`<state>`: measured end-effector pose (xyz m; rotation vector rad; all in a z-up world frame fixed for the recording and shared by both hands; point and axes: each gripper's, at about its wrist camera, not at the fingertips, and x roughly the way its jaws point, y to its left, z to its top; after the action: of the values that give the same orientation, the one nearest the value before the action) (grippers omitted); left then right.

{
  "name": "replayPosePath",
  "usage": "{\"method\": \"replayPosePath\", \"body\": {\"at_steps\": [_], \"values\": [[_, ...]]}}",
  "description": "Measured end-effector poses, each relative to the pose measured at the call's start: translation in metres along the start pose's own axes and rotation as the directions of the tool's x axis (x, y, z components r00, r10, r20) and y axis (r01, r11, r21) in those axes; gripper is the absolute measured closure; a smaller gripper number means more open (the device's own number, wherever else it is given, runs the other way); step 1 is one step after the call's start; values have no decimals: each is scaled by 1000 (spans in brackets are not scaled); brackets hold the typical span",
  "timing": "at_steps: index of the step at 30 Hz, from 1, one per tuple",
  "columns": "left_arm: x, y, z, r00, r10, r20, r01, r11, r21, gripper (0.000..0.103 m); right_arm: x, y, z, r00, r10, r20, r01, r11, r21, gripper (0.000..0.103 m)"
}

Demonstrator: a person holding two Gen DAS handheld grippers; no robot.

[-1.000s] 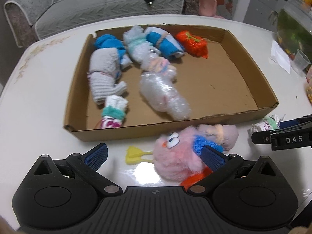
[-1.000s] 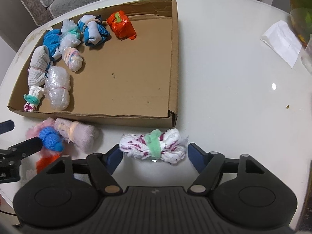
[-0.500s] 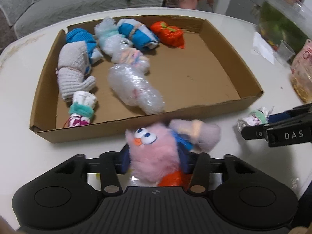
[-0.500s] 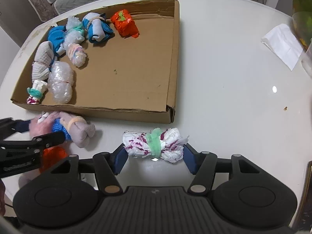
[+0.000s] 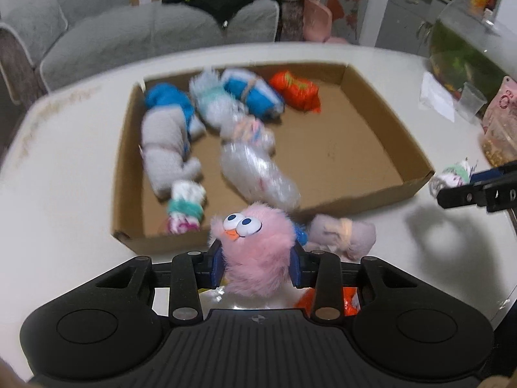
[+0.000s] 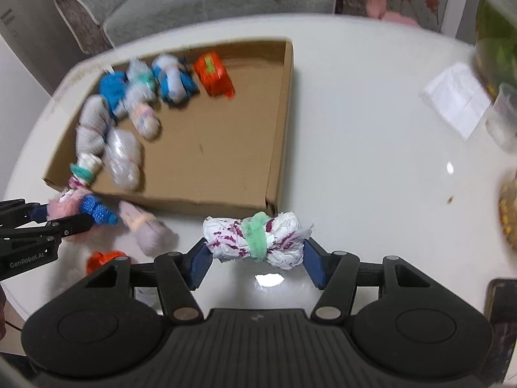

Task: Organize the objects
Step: 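Carry both items into the tray and open both tools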

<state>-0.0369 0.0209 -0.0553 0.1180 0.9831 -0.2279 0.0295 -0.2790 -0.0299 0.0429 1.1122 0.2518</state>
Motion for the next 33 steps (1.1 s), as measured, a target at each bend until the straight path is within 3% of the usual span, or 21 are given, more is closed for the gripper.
{"method": "replayPosePath", "body": {"at_steps": [8, 13, 19, 25, 30, 33], "values": [[-22, 1, 39, 995, -28, 95, 29, 1000, -4, 59, -39, -8, 11, 989, 29, 145, -20, 998, -61, 47], [-21, -15, 76, 990, -58, 129, 44, 993, 108, 59, -60, -4, 32, 970, 92, 226, -45, 978, -205, 47], [13, -44, 118, 988, -120, 100, 91, 963, 254, 59, -51, 11, 78, 960, 132, 246, 4, 875, -485, 47], [75, -59, 128, 986, -166, 27, 147, 931, 335, 58, 0, 23, 109, 977, 125, 172, 22, 746, -666, 47], [113, -49, 131, 983, -186, -13, 180, 930, 322, 58, 38, 25, 122, 989, 112, 102, 8, 634, -773, 47], [131, -46, 135, 986, -162, -24, 161, 934, 320, 58, 62, 24, 121, 994, 85, 67, 6, 573, -820, 47]]}}
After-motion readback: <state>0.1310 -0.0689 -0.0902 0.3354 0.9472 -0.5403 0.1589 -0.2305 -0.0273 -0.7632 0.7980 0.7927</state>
